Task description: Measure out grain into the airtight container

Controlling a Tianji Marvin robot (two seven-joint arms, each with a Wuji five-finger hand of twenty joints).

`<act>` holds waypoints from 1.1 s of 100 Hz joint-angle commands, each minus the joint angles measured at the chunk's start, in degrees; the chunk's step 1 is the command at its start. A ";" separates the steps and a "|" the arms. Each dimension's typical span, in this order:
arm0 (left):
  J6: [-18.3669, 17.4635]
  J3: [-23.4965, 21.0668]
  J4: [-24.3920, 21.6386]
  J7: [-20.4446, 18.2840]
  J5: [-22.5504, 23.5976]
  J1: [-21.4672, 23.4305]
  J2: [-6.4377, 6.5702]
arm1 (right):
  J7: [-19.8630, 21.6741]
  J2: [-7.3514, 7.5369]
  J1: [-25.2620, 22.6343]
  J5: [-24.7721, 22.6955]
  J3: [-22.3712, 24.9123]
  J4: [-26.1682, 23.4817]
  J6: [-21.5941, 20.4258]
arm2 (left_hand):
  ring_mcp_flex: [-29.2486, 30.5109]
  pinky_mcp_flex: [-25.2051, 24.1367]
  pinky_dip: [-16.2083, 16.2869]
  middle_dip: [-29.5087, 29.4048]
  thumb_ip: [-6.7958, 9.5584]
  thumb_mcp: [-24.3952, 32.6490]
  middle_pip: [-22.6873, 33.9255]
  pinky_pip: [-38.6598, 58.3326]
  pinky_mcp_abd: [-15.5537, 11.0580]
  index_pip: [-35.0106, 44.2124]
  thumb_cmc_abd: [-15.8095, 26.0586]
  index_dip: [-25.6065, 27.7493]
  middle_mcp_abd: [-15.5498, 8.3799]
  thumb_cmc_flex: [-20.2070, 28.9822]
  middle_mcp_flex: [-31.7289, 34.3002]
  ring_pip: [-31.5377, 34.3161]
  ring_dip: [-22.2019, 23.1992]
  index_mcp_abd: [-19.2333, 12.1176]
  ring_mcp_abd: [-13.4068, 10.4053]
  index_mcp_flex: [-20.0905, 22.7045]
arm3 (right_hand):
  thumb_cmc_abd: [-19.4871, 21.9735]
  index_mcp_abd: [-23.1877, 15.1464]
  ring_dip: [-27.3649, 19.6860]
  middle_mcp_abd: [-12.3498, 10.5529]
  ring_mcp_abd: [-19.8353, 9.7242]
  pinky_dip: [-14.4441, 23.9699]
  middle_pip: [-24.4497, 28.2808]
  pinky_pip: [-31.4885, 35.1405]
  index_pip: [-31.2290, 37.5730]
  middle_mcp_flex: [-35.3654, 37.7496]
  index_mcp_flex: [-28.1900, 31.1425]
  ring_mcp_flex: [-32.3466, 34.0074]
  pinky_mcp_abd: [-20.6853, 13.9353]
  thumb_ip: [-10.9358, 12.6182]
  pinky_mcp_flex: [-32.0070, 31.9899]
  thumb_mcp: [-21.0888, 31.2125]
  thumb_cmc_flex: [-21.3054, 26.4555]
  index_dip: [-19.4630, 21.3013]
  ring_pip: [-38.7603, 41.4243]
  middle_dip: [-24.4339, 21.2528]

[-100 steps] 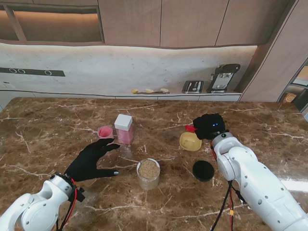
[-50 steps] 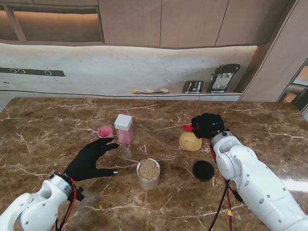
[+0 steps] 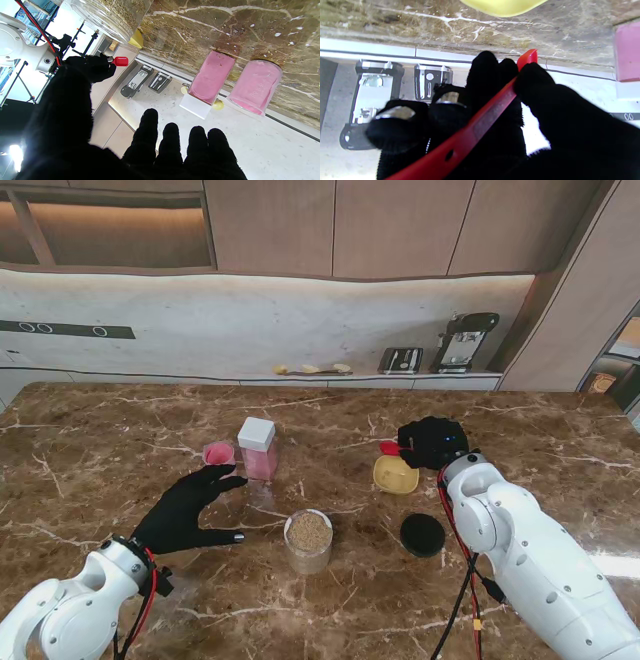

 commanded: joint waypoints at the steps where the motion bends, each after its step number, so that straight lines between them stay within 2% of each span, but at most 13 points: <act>1: -0.24 -0.12 -0.35 -0.11 0.18 0.21 0.10 | 1.07 -0.27 -1.14 0.88 0.47 -0.71 -0.24 | -1.19 -0.84 0.73 -0.79 1.52 0.56 -0.80 -2.13 -1.16 -1.14 2.21 0.45 0.33 -0.64 -0.45 -0.14 -0.37 -1.35 -1.17 -1.51 | 1.65 -3.27 1.96 2.32 -0.44 1.61 -0.17 4.93 4.38 2.04 -0.65 2.63 0.36 3.17 0.31 2.06 4.77 0.09 0.78 0.11; 9: -0.39 -0.27 -0.49 -0.24 -0.35 0.12 0.07 | 1.70 -0.50 -2.14 2.86 1.33 -1.81 -0.43 | -1.10 -0.77 0.78 -0.75 1.53 0.56 -0.72 -2.12 -1.27 -1.14 2.28 0.45 0.29 -0.66 -0.42 -0.13 -0.37 -1.14 -1.24 -1.46 | 1.68 -2.79 2.17 2.75 0.43 2.10 -0.08 5.20 4.64 2.11 -0.45 2.54 0.62 3.16 -0.03 2.24 4.84 0.27 0.84 0.13; 11: -0.42 -0.30 -0.51 -0.25 -0.49 0.09 0.05 | 2.05 -0.54 -2.45 3.32 1.56 -2.20 -0.36 | -1.10 -0.74 0.80 -0.72 1.53 0.57 -0.66 -2.10 -1.35 -1.10 2.22 0.47 0.31 -0.62 -0.37 -0.13 -0.37 -0.98 -1.24 -1.33 | 1.76 -2.43 2.16 3.77 0.81 2.25 -0.15 5.15 4.65 1.92 -0.38 2.50 0.71 3.11 -0.30 2.22 4.81 0.20 0.65 0.11; 24: -0.81 -0.72 -0.67 -0.39 -1.07 -0.25 0.02 | 3.57 -1.06 -4.34 8.03 2.78 -4.31 0.49 | -0.51 -0.31 0.83 -0.49 1.52 0.62 -0.19 -1.78 -2.42 -0.94 1.93 0.43 -0.10 -0.61 0.30 0.08 -0.32 0.18 -1.84 -0.64 | 1.50 -0.07 2.34 5.41 3.40 4.03 -0.72 4.67 4.84 2.12 -0.07 2.40 2.00 3.05 -1.62 2.71 5.30 -1.36 -0.36 -0.56; 28: -0.98 -0.98 -0.77 -0.63 -1.32 -0.38 0.04 | 3.41 -1.22 -4.81 8.93 3.01 -4.66 0.77 | -0.33 -0.18 0.79 -0.45 1.51 0.67 -0.10 -1.63 -2.62 -0.94 1.87 0.37 -0.09 -0.60 0.51 0.11 -0.33 0.56 -1.95 -0.52 | 1.16 0.43 3.07 5.84 3.76 6.64 -0.53 4.18 5.85 2.31 -0.06 2.43 2.47 3.01 -1.53 3.04 5.45 -2.38 -0.26 -0.95; 57: -2.40 -4.95 -2.21 -3.19 -5.08 -2.36 0.09 | 2.94 -1.49 -7.89 9.69 4.43 -7.61 1.85 | 1.18 -0.04 0.57 -0.15 1.41 1.53 0.21 2.99 -2.31 -0.90 1.04 -0.69 0.13 -1.25 1.98 0.85 -0.45 1.30 -1.65 0.69 | 1.06 0.75 3.64 5.83 3.31 7.87 -0.08 4.73 5.95 2.73 0.01 2.47 2.14 3.02 -0.85 3.06 5.34 -2.33 0.79 -0.86; 78: -1.66 -9.45 -2.24 -7.30 -10.68 -5.41 0.37 | 2.06 -1.64 -8.79 9.40 4.69 -8.56 2.69 | 2.24 -0.34 0.91 0.00 1.46 3.04 0.46 7.34 -1.72 -0.30 -0.18 -0.91 0.22 -1.93 2.77 1.62 -0.21 1.10 -0.74 0.88 | 0.80 0.90 3.60 5.71 2.37 8.08 -0.40 4.05 4.93 2.31 -0.71 2.48 1.30 3.34 -0.31 2.08 6.22 -3.30 0.61 -1.02; 88: -0.52 -11.25 -1.03 -10.52 -13.22 -7.65 0.81 | 1.90 -1.70 -8.77 9.57 4.73 -8.38 3.08 | 2.51 -0.49 0.98 0.04 1.42 3.89 0.47 8.50 -1.64 -0.14 -0.74 -1.01 0.28 -2.03 2.97 1.75 -0.17 1.11 -0.80 0.97 | 0.80 1.00 3.61 5.72 2.37 8.16 -0.42 4.00 5.05 2.41 -0.54 2.48 1.27 3.43 -0.30 1.80 6.35 -3.39 0.60 -1.03; 110: 1.86 -13.67 3.88 -17.24 -14.91 -13.83 2.17 | 1.62 -1.81 -8.48 9.79 4.38 -7.73 4.57 | 2.74 -0.40 0.93 0.19 1.34 5.57 0.74 9.33 -1.63 0.17 -1.40 -1.09 0.12 -1.85 3.21 2.01 -0.11 0.98 -0.83 0.78 | 0.60 0.97 3.68 5.88 2.38 8.33 -0.42 3.96 5.24 2.57 -0.42 2.50 1.36 3.57 -0.13 1.80 6.28 -3.58 0.72 -1.02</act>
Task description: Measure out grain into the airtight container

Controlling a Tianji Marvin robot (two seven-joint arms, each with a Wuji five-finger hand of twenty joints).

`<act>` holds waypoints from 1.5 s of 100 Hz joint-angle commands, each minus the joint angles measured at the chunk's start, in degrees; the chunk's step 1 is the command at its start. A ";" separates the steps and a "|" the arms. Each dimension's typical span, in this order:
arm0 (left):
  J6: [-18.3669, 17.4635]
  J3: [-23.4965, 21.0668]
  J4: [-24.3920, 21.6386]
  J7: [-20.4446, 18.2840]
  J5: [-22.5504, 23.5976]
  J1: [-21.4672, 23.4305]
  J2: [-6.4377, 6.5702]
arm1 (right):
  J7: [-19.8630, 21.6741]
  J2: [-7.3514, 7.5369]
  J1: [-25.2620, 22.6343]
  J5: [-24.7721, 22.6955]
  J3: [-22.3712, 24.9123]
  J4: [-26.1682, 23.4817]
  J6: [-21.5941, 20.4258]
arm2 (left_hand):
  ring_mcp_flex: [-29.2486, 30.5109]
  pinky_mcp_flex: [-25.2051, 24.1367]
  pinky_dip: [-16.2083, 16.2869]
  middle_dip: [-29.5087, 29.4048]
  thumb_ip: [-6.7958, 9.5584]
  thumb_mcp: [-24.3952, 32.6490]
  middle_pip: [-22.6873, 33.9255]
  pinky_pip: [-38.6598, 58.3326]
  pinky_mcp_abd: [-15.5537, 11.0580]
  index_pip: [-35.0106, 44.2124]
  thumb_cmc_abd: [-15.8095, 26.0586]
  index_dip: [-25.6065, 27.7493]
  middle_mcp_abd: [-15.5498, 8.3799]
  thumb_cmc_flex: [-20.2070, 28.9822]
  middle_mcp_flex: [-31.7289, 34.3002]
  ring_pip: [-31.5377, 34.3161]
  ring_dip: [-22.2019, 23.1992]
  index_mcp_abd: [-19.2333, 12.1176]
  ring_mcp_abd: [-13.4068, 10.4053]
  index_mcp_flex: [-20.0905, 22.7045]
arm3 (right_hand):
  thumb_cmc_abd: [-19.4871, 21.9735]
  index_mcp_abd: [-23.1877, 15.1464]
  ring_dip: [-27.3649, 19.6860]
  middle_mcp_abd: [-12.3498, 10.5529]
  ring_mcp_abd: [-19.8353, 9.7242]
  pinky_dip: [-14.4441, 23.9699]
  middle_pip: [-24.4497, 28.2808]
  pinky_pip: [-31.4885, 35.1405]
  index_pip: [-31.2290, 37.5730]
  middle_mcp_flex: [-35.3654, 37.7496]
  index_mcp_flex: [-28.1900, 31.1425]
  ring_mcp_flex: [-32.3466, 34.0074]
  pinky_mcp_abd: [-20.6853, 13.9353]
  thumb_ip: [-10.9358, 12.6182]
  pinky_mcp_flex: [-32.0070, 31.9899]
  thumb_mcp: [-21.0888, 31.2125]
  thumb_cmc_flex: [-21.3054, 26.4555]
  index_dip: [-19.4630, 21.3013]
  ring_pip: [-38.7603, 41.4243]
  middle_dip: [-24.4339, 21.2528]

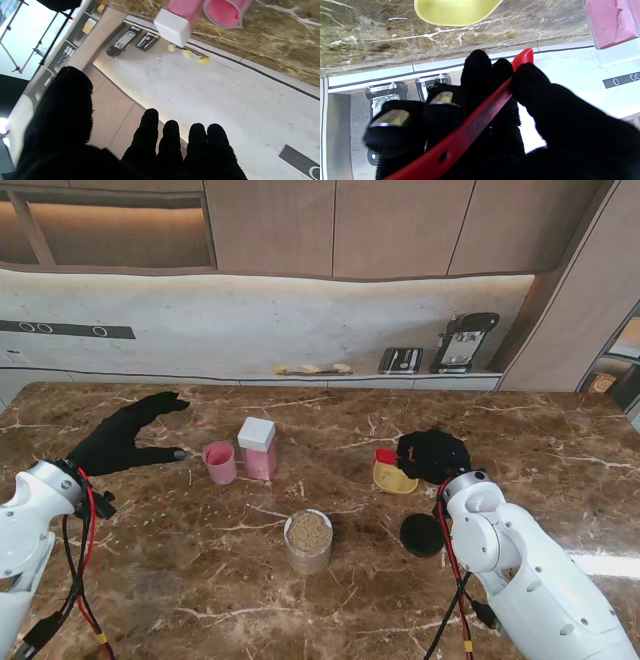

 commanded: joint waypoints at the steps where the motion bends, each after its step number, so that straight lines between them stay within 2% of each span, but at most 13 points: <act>1: 1.04 -0.58 2.24 -0.47 -0.39 -2.07 1.06 | 0.73 -0.26 -0.25 0.37 -0.12 0.60 0.71 | 1.25 -0.55 0.51 0.20 1.32 1.92 0.62 1.71 -1.63 0.19 -1.08 -0.52 0.09 -0.72 1.07 0.75 -0.10 0.75 -0.81 0.75 | 0.57 -2.29 1.55 2.55 -1.00 1.75 0.22 3.96 3.20 2.59 -0.41 2.51 -1.32 3.57 1.42 1.78 4.58 -0.54 1.46 -0.57; 3: 1.28 -0.60 2.86 -1.03 -0.50 -2.70 1.17 | 0.74 -0.27 -0.25 0.41 -0.15 0.60 0.81 | 1.22 -0.79 0.07 0.26 0.59 6.38 0.64 2.55 -1.64 0.64 -2.14 -0.89 0.16 -2.75 0.98 0.85 -0.12 0.78 -0.79 0.58 | 0.55 -2.29 1.57 2.57 -1.00 1.76 0.23 3.96 3.19 2.60 -0.41 2.51 -1.30 3.57 1.47 1.80 4.56 -0.56 1.49 -0.57; 6: 1.91 -0.62 3.64 -1.97 -0.70 -3.50 1.35 | 0.77 -0.27 -0.26 0.42 -0.18 0.56 0.97 | 0.97 -0.89 -0.07 0.28 0.39 7.81 0.63 2.76 -1.65 0.69 -2.60 -1.03 0.17 -3.14 0.81 0.81 -0.15 0.81 -0.85 0.37 | 0.55 -2.33 1.59 2.58 -1.03 1.77 0.23 3.95 3.20 2.63 -0.39 2.51 -1.29 3.58 1.50 1.83 4.54 -0.59 1.53 -0.57; 32: 5.72 0.64 10.15 -6.88 -0.37 -9.42 2.37 | 1.84 -0.18 -0.45 0.38 -0.28 -0.14 2.24 | 0.65 -0.93 -0.35 0.35 0.28 9.36 0.75 2.33 -1.65 -0.21 -5.16 -1.47 -0.05 -2.98 0.33 0.87 -0.16 0.91 -0.99 -0.65 | 0.19 -2.59 1.73 1.63 -1.21 2.00 0.27 3.82 3.39 3.00 -0.24 2.53 -1.32 3.52 1.72 2.15 4.24 -0.85 1.76 -0.52; 54: 9.56 2.85 15.35 -7.08 -1.39 -13.47 2.19 | 1.84 -0.20 -0.41 0.12 -0.50 -0.39 3.00 | 0.85 -0.88 -0.43 0.41 -0.28 11.45 0.94 2.16 -1.48 -1.35 -8.81 -2.04 -0.21 -2.12 0.39 1.06 -0.10 0.90 -1.01 -1.88 | -0.17 -2.68 1.99 1.60 -1.58 2.20 0.55 4.10 3.60 3.32 0.01 2.56 -1.49 3.42 2.18 2.83 3.80 -0.88 2.50 -0.34; 56: 9.61 3.03 15.81 -7.37 -1.10 -13.80 2.27 | 1.88 -0.19 -0.41 0.09 -0.49 -0.42 3.04 | 0.86 -0.88 -0.39 0.48 -1.25 14.63 1.07 2.22 -1.50 -2.12 -10.29 -2.57 -0.34 -3.06 0.34 1.13 -0.05 0.82 -1.09 -1.84 | -0.17 -2.71 2.00 1.58 -1.58 2.21 0.57 4.11 3.59 3.33 -0.02 2.56 -1.50 3.40 2.18 2.86 3.76 -0.89 2.52 -0.32; 61: 9.99 3.54 16.71 -8.02 -0.58 -14.40 2.42 | 2.01 -0.16 -0.46 -0.07 -0.38 -0.57 3.17 | 0.84 -0.88 -0.39 0.51 -1.58 16.31 1.13 2.20 -1.52 -2.58 -13.09 -2.79 -0.66 -2.16 0.40 1.11 -0.05 0.45 -1.32 -2.63 | -0.16 -2.79 1.99 1.56 -1.57 2.22 0.60 4.11 3.59 3.32 -0.03 2.55 -1.52 3.37 2.18 2.92 3.72 -0.90 2.55 -0.29; 63: 10.10 3.77 17.04 -8.20 -0.43 -14.59 2.46 | 2.03 -0.16 -0.49 -0.13 -0.32 -0.64 3.21 | 0.97 -0.85 -0.44 0.62 -2.42 19.50 1.31 2.11 -1.55 -2.55 -14.59 -2.84 -0.72 -3.08 0.51 1.15 -0.05 0.31 -1.38 -2.87 | -0.17 -2.80 1.99 1.56 -1.58 2.22 0.61 4.11 3.59 3.32 -0.04 2.55 -1.53 3.36 2.17 2.92 3.70 -0.91 2.56 -0.29; 77: 10.48 5.39 18.90 -9.84 0.72 -15.31 2.85 | 2.20 -0.12 -0.68 -0.33 0.11 -0.96 3.27 | 0.69 -0.88 -1.10 0.65 -4.44 26.12 1.33 0.79 -1.60 -3.37 -21.41 -3.37 -1.33 -3.11 0.73 0.99 -0.18 -1.98 -1.74 -5.47 | -0.32 -2.81 2.03 1.44 -1.77 2.30 0.81 4.26 3.64 3.38 0.00 2.58 -1.54 3.29 2.26 3.06 3.57 -0.91 2.76 -0.16; 89: 11.14 6.55 19.44 -12.53 0.46 -15.04 3.32 | 2.41 -0.07 -0.76 -0.54 0.32 -1.02 3.21 | -1.14 -0.90 -2.93 0.26 -5.60 27.83 0.60 -3.51 -1.98 -4.23 -24.19 -3.91 -1.90 -3.79 -1.06 0.04 -0.62 -4.18 -2.43 -7.63 | -0.38 -3.04 2.05 1.31 -1.95 2.34 1.05 4.34 3.67 3.39 0.05 2.58 -1.60 3.24 2.22 3.24 3.39 -0.91 2.92 -0.02; 101: 10.89 7.97 19.71 -13.41 1.33 -14.32 3.57 | 2.02 -0.14 -0.69 -0.30 0.27 -0.72 3.14 | -2.27 -1.14 -2.77 -0.06 -6.31 28.47 0.13 -6.53 -2.46 -5.22 -24.98 -4.48 -2.35 -5.77 -2.34 -0.63 -0.75 -3.81 -3.00 -10.17 | -0.44 -3.18 2.06 1.23 -2.09 2.38 1.24 4.46 3.70 3.36 0.06 2.60 -1.68 3.18 2.24 3.35 3.25 -0.88 3.08 0.10; 122: 12.13 11.33 21.45 -10.83 1.43 -13.49 2.95 | 1.27 -0.28 -0.57 0.14 0.05 -0.13 2.98 | -3.30 -0.93 -0.12 -1.89 -7.16 30.54 -2.77 -10.95 -3.07 -13.24 -26.08 -6.72 -2.88 -7.57 -2.72 -1.29 -0.53 -1.76 -3.49 -11.66 | -0.40 -3.51 2.05 1.01 -2.31 2.39 1.57 4.54 3.80 3.31 0.12 2.59 -1.88 3.13 2.21 3.43 3.14 -0.69 3.26 0.31; 150: 13.45 15.31 24.09 -7.88 0.97 -14.47 2.22 | 0.66 -0.33 -0.57 0.41 0.20 0.52 2.18 | -3.74 -1.43 0.51 -2.15 -7.34 31.53 -3.21 -12.45 -2.66 -14.59 -26.85 -5.48 -3.37 -8.05 -2.97 -1.79 -0.62 -3.30 -3.99 -12.21 | -0.42 -3.88 2.04 0.91 -2.63 2.41 1.85 4.70 3.80 3.31 0.22 2.62 -2.08 3.09 2.25 3.54 2.98 -0.52 3.45 0.47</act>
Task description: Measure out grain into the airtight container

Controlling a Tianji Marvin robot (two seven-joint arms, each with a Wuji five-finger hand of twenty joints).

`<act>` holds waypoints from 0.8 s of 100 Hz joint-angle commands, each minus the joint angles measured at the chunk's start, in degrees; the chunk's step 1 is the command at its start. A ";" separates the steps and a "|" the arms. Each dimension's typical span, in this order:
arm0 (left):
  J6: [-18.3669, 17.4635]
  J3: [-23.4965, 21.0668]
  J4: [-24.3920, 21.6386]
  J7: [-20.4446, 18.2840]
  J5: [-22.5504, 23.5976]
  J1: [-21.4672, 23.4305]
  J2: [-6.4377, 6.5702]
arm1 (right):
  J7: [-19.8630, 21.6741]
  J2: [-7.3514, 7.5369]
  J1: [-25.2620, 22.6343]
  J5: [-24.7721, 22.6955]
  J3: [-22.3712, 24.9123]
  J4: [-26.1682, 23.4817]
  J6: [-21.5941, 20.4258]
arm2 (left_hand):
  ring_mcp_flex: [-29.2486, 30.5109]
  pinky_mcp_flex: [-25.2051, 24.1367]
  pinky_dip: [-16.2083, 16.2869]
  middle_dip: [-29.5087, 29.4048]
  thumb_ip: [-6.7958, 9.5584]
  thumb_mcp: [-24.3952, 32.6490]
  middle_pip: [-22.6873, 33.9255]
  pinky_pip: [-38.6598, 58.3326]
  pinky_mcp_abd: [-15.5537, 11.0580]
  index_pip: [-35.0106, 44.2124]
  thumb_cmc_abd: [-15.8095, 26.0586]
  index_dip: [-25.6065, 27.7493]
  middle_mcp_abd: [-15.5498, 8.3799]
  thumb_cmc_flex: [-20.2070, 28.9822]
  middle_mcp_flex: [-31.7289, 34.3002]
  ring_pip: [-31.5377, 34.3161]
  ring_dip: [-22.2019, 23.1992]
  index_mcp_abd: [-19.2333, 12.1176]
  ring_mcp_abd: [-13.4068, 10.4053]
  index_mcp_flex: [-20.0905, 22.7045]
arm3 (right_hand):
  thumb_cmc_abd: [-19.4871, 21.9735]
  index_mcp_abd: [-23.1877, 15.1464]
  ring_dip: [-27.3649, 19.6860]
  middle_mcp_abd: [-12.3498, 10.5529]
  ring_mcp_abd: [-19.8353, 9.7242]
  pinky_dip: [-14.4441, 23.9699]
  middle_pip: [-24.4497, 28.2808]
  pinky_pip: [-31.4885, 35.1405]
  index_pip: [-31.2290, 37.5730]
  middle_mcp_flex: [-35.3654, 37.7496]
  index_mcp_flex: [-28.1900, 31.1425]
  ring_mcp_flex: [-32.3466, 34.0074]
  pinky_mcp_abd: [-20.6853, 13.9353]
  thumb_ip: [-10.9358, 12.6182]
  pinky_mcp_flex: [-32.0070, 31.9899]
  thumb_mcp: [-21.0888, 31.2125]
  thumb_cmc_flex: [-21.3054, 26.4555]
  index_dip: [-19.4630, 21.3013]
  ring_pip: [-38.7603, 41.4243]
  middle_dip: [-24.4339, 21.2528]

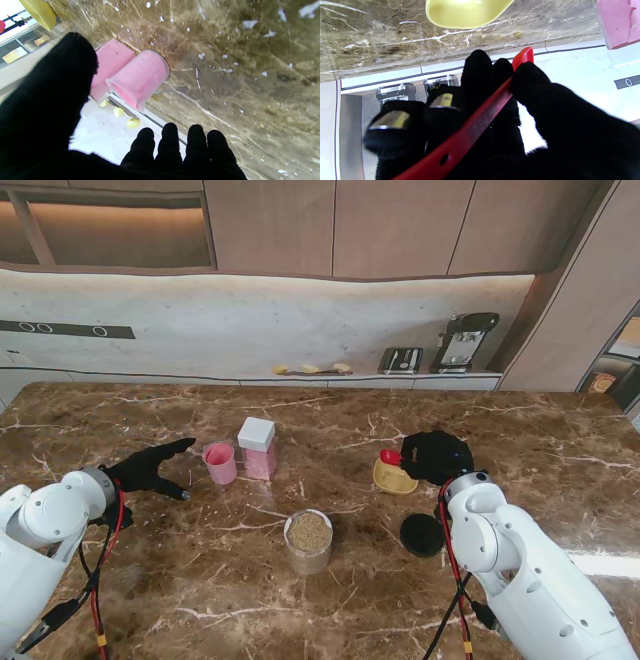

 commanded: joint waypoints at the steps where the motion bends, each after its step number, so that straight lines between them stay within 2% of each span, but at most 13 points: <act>1: 0.42 1.03 1.13 0.12 0.10 -0.21 -0.64 | 0.54 -0.23 -0.32 0.40 0.09 0.58 -0.07 | -2.91 -1.26 0.97 -0.71 -2.05 1.57 -1.50 -2.06 -2.16 -1.73 -2.59 0.37 -2.12 -3.58 -1.62 -1.80 -0.58 -1.10 -2.67 -2.85 | 0.18 -3.90 1.40 0.98 -2.35 1.67 1.46 4.70 3.67 2.78 0.14 2.62 -1.77 3.09 1.63 3.28 2.98 0.13 2.56 0.49; 19: 0.77 3.43 3.42 1.75 0.53 -1.42 -0.96 | 0.59 -0.18 -0.29 0.36 0.19 0.66 -0.55 | -3.12 -1.22 1.45 -1.13 -2.17 2.18 -2.24 -2.93 -2.27 -2.22 -2.51 0.30 -2.27 -3.95 -1.93 -2.04 -0.60 -0.94 -2.91 -3.03 | 0.18 -4.07 1.43 0.87 -2.48 1.67 1.61 4.85 3.62 2.72 0.15 2.63 -1.84 3.06 1.73 3.32 2.90 0.20 2.79 0.58; 35: 1.45 5.41 5.64 5.51 -0.30 -2.30 -1.88 | 0.44 -0.22 -0.14 0.43 0.04 0.75 -0.69 | -3.33 -1.18 2.12 -1.36 -2.25 2.28 -2.56 -3.57 -2.25 -2.87 -2.22 -1.26 -2.18 -4.19 -1.91 -2.11 -0.52 1.99 -2.70 -2.83 | 0.14 -4.07 1.40 0.81 -2.56 1.65 1.72 4.90 3.61 2.72 0.20 2.61 -1.86 3.05 1.74 3.38 2.82 0.28 2.85 0.62; 48: 1.64 7.19 7.19 6.21 -1.22 -3.36 -2.19 | 0.30 -0.24 0.00 0.44 -0.24 0.78 -0.69 | -3.60 -1.38 2.56 -1.43 -2.32 2.10 -2.67 -3.99 -1.32 -2.45 -2.04 -1.33 -2.19 -4.58 -2.01 -2.17 -0.50 1.04 -2.68 -2.79 | 0.13 -4.32 1.36 0.68 -2.68 1.61 1.76 4.88 3.55 2.71 0.15 2.62 -1.96 3.03 1.76 3.44 2.72 0.31 2.86 0.64; 64: 2.90 9.45 9.20 7.37 -2.54 -4.89 -2.72 | 0.51 -0.21 -0.09 0.53 -0.31 0.74 -0.92 | -4.09 -1.63 3.06 -1.68 -2.31 1.93 -3.09 -4.65 -1.47 -2.23 -1.79 -1.24 -2.08 -4.61 -2.14 -2.28 -0.50 1.14 -2.62 -2.76 | 0.27 -4.36 1.32 0.68 -2.77 1.58 1.79 4.89 3.52 2.70 0.16 2.62 -2.01 3.00 1.76 3.37 2.69 0.38 2.86 0.64; 80: 3.50 11.44 11.02 8.72 -3.14 -6.32 -3.21 | 0.34 -0.22 -0.17 0.57 -0.18 0.97 -1.06 | -4.13 -1.55 3.88 -1.72 -2.25 0.63 -3.11 -5.04 -1.35 -1.91 0.10 -0.64 -1.88 -4.89 -2.10 -2.21 -0.45 1.40 -2.58 -2.76 | 0.28 -4.63 1.28 0.57 -2.87 1.56 1.80 4.90 3.44 2.61 0.05 2.62 -2.03 3.00 1.75 3.32 2.66 0.45 2.86 0.65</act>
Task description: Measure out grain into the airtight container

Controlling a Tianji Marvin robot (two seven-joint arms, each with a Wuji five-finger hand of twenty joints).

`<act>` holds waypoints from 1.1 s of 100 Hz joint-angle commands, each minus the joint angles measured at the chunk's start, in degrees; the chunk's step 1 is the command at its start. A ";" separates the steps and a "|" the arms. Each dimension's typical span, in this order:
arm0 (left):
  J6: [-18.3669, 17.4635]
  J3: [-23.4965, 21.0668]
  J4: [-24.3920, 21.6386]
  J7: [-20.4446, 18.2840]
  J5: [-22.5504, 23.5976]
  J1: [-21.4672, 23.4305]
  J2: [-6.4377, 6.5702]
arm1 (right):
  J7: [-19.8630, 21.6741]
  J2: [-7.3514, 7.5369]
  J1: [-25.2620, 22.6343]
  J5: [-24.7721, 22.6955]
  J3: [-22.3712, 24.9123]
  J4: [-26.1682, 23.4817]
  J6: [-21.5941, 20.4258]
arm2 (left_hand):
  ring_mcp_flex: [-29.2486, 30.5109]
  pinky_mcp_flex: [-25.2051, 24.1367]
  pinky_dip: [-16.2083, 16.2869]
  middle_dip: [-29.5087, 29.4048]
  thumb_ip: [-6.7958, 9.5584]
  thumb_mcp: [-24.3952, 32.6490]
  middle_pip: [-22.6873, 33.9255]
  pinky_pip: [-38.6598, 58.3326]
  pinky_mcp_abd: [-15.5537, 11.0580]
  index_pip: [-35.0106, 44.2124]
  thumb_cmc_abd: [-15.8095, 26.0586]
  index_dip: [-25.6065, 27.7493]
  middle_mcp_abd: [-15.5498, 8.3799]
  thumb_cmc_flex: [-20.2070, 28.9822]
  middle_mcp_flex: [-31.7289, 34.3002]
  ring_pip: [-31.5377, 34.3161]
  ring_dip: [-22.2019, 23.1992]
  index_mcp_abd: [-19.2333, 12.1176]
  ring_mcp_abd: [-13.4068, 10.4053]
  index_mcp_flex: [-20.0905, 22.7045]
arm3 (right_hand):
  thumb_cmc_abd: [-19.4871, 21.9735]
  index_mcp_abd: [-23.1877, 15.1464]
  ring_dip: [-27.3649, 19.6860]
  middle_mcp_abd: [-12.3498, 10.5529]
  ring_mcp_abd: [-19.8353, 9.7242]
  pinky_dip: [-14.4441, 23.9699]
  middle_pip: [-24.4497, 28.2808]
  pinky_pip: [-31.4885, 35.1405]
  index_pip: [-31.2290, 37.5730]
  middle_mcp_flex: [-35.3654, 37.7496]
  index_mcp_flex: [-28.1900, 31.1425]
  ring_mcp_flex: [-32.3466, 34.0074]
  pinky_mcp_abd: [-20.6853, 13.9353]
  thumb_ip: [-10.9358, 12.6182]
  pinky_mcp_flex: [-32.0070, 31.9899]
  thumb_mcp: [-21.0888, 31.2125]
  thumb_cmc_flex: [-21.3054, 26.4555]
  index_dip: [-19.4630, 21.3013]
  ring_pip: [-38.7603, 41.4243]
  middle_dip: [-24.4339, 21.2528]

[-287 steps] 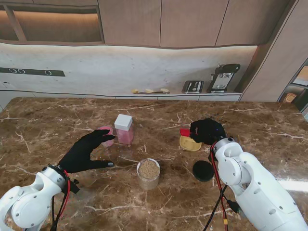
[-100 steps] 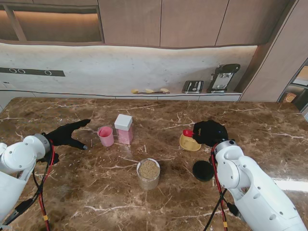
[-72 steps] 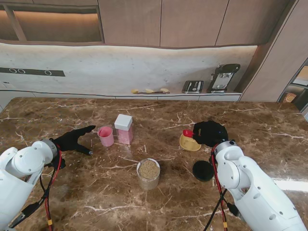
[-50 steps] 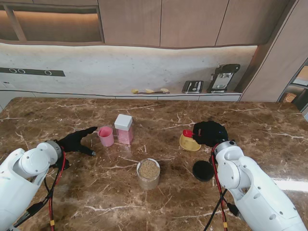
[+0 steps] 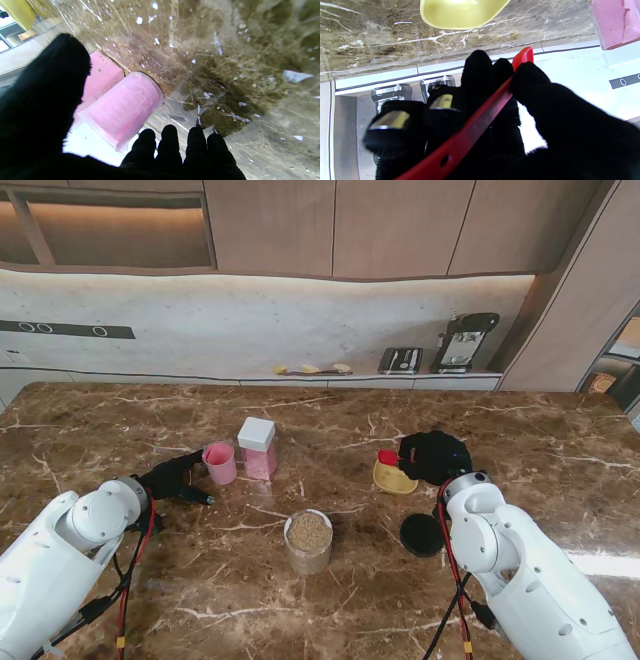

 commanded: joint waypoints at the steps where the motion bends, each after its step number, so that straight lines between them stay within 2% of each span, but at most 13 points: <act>1: 0.67 0.78 0.97 0.49 -0.37 -0.55 -0.73 | 0.63 -0.18 -0.40 0.30 0.09 0.55 0.02 | -2.69 -0.01 1.12 -0.96 -1.55 -1.23 -1.02 -1.13 -0.72 -0.45 0.82 0.03 -1.51 -1.77 -1.51 -1.42 -0.42 0.02 -2.30 -2.75 | 0.30 -4.62 1.27 0.63 -2.73 1.55 1.53 4.90 3.43 2.60 0.04 2.62 -1.96 3.00 1.72 3.32 2.67 0.45 2.32 0.65; 19: 1.47 2.82 2.92 1.68 -0.72 -2.19 -1.19 | 0.31 -0.24 -0.28 0.54 0.03 0.95 -0.28 | -2.87 -0.16 2.56 -0.88 -1.01 -4.45 -0.89 -1.35 -0.05 -0.17 3.86 1.48 -1.36 -1.61 -1.54 -1.34 -0.32 -0.67 -2.12 -2.67 | 0.35 -4.70 1.22 0.39 -2.82 1.53 1.58 4.90 3.36 2.54 0.02 2.62 -2.02 2.98 1.67 3.26 2.51 0.51 2.30 0.68; 23: 1.79 3.35 3.45 2.31 -0.98 -2.54 -1.41 | 0.28 -0.24 -0.24 0.64 0.02 1.09 -0.37 | -2.93 -0.13 3.17 -0.86 -0.63 -6.35 -0.85 -1.65 0.13 0.44 4.57 3.38 -1.17 -1.16 -1.52 -1.29 -0.24 -0.88 -2.05 -2.88 | 0.31 -4.80 1.21 0.42 -2.85 1.54 1.60 4.96 3.31 2.54 -0.01 2.64 -2.09 3.00 1.72 3.29 2.52 0.51 2.32 0.69; 53: 3.83 7.25 7.62 5.56 -2.71 -5.38 -2.80 | -0.12 -0.34 0.32 1.61 -0.31 2.64 -1.04 | -2.68 -0.17 4.09 -0.44 -0.32 -8.13 -0.26 -1.81 0.35 0.21 6.82 4.35 -0.54 -1.70 -1.27 -1.14 -0.09 -0.74 -1.76 -2.67 | 0.34 -5.01 1.16 0.37 -2.99 1.47 1.67 5.08 3.22 2.51 0.07 2.63 -2.31 2.97 1.77 3.32 2.43 0.54 2.38 0.69; 57: 3.97 7.46 7.90 5.81 -2.86 -5.54 -2.91 | -0.07 -0.33 0.35 1.69 -0.21 2.77 -1.27 | -2.47 -0.21 4.81 0.09 0.02 -9.54 0.48 -1.71 0.37 2.08 7.52 7.78 -0.52 -1.10 -1.20 -1.04 0.08 -1.01 -1.59 -2.62 | 0.33 -5.01 1.15 0.35 -3.00 1.46 1.66 5.08 3.22 2.48 0.07 2.63 -2.32 2.97 1.77 3.32 2.43 0.54 2.38 0.69; 59: 4.04 7.55 8.01 5.86 -2.90 -5.61 -2.94 | -0.04 -0.32 0.37 1.73 -0.16 2.84 -1.39 | -2.40 -0.19 4.88 0.17 0.08 -9.66 0.62 -1.73 0.43 2.66 7.69 8.47 -0.39 -0.99 -1.08 -1.01 0.11 -1.49 -1.50 -2.28 | 0.34 -5.08 1.15 0.34 -3.00 1.45 1.66 5.09 3.22 2.48 0.09 2.63 -2.32 2.97 1.77 3.31 2.42 0.55 2.38 0.68; 62: 4.10 7.66 8.12 5.86 -2.95 -5.69 -2.96 | -0.01 -0.32 0.41 1.79 -0.10 2.96 -1.53 | -2.37 -0.21 4.91 0.48 0.31 -10.77 1.08 -1.92 0.66 4.98 8.82 10.60 -0.20 -0.17 -1.08 -0.95 0.18 -4.27 -1.35 -2.35 | 0.33 -5.12 1.15 0.34 -3.00 1.44 1.66 5.09 3.19 2.48 0.07 2.63 -2.32 2.97 1.77 3.30 2.41 0.53 2.38 0.68; 67: 3.99 7.73 8.26 5.87 -3.06 -5.73 -2.98 | -0.11 -0.33 0.45 1.87 -0.01 3.13 -1.65 | -2.31 -0.30 4.95 1.07 0.70 -11.43 1.80 -2.23 0.99 10.17 9.75 14.43 -0.05 0.91 -0.89 -0.87 0.28 -11.22 -0.97 -2.01 | 0.30 -5.24 1.13 0.32 -3.01 1.43 1.65 5.09 3.17 2.46 0.08 2.63 -2.34 2.96 1.76 3.28 2.37 0.53 2.37 0.67; 70: 3.91 7.65 8.19 6.10 -3.14 -5.59 -3.04 | -0.16 -0.34 0.45 1.92 0.04 3.18 -1.69 | -2.22 -0.37 5.15 1.66 0.89 -11.26 2.42 -2.39 1.24 14.81 9.89 17.41 0.03 1.55 -0.79 -0.70 0.48 -14.00 -0.48 -2.14 | 0.29 -5.26 1.12 0.30 -3.04 1.42 1.65 5.10 3.16 2.46 0.08 2.65 -2.37 2.96 1.77 3.29 2.36 0.52 2.37 0.66; 77: 3.86 7.45 8.14 6.66 -3.32 -5.34 -3.18 | -0.22 -0.36 0.49 2.04 0.07 3.32 -1.75 | -2.96 -0.88 5.40 2.26 1.10 -9.58 2.93 -3.01 2.42 22.45 9.71 20.81 0.30 2.88 -0.69 -0.46 0.91 -18.07 1.87 -0.55 | 0.36 -5.29 1.11 0.25 -3.11 1.41 1.65 5.15 3.14 2.48 0.08 2.67 -2.45 2.96 1.82 3.28 2.27 0.52 2.43 0.64; 82: 3.92 7.14 8.06 6.74 -4.09 -5.10 -3.33 | -0.27 -0.36 0.54 2.07 0.03 3.49 -1.77 | -3.76 -1.23 4.87 2.33 1.13 -7.35 2.53 -5.60 3.41 26.07 8.74 21.21 0.42 3.55 -0.84 -0.11 1.42 -19.27 3.46 0.41 | 0.32 -5.50 1.11 0.17 -3.16 1.39 1.65 5.17 3.09 2.49 0.07 2.67 -2.48 2.95 1.81 3.28 2.24 0.51 2.47 0.62; 95: 5.08 6.46 7.46 5.59 -6.57 -4.57 -3.48 | -0.25 -0.37 0.60 2.20 -0.08 3.80 -1.69 | -5.69 -0.92 1.94 2.09 1.02 -3.64 0.17 -9.41 6.67 28.57 6.41 20.54 0.63 5.25 -1.78 -3.76 0.25 -20.13 4.56 1.87 | 0.25 -5.52 1.09 0.20 -3.20 1.37 1.68 5.21 3.07 2.50 0.11 2.67 -2.53 2.96 1.81 3.34 2.23 0.50 2.53 0.60; 110: 5.57 6.66 7.96 5.92 -8.43 -4.61 -3.97 | 0.06 -0.28 0.40 2.04 0.08 3.67 -1.73 | -5.57 -0.83 -0.25 3.48 0.75 -1.83 -0.86 -10.57 7.16 26.79 4.92 18.15 0.87 5.21 -2.15 -5.04 -1.69 -19.51 4.50 2.08 | 0.24 -5.58 1.07 0.19 -3.26 1.35 1.74 5.27 3.04 2.53 0.11 2.66 -2.59 2.95 1.80 3.39 2.15 0.47 2.60 0.58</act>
